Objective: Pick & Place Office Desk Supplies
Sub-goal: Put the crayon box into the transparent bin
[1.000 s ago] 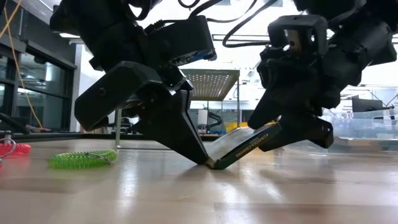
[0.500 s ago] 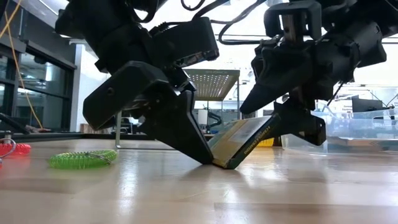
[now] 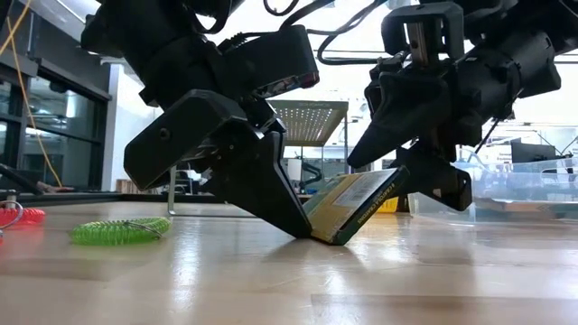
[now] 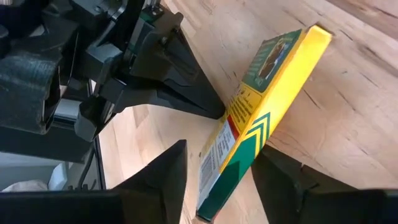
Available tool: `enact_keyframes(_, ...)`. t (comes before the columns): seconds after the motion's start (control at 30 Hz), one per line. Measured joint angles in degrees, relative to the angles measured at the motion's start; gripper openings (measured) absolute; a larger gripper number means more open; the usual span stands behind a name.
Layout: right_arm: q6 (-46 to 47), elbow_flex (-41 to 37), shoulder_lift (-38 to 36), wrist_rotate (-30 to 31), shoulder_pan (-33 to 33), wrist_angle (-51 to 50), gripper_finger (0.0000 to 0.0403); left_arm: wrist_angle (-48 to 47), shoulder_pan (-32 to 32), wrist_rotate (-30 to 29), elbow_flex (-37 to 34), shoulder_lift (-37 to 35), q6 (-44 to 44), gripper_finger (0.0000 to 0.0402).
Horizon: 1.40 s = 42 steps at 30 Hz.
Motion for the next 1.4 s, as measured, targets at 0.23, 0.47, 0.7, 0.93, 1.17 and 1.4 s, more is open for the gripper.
enact_keyframes(0.23, -0.02, 0.0, 0.0, 0.0, 0.0, 0.0, 0.0113, 0.12, 0.0, -0.03, 0.0, 0.0, 0.8, 0.0001)
enact_keyframes(0.47, -0.02, 0.0, 0.0, 0.04, 0.0, 0.02, 0.0086, 0.55, -0.07, -1.58, -0.04, 0.02, 1.19, 0.0001)
enact_keyframes(0.7, 0.0, -0.02, 0.0, 0.11, 0.0, 0.14, 0.0069, 0.57, -0.07, -1.93, -0.04, 0.02, 1.44, 0.0001)
enact_keyframes(0.93, 0.0, -0.02, 0.0, 0.89, 0.0, 0.46, 0.0057, 0.56, -0.07, -2.12, -0.04, 0.02, 1.58, 0.0001)
enact_keyframes(1.17, -0.01, -0.02, 0.0, 1.14, 0.0, 0.46, 0.005, 1.2, -1.96, -6.76, -0.07, 0.15, 5.43, 0.0001)
enact_keyframes(1.4, -0.04, -0.02, 0.0, 1.4, 0.02, 0.44, 0.0049, 1.56, -5.88, -16.73, -0.11, -0.75, 10.43, 0.0001)
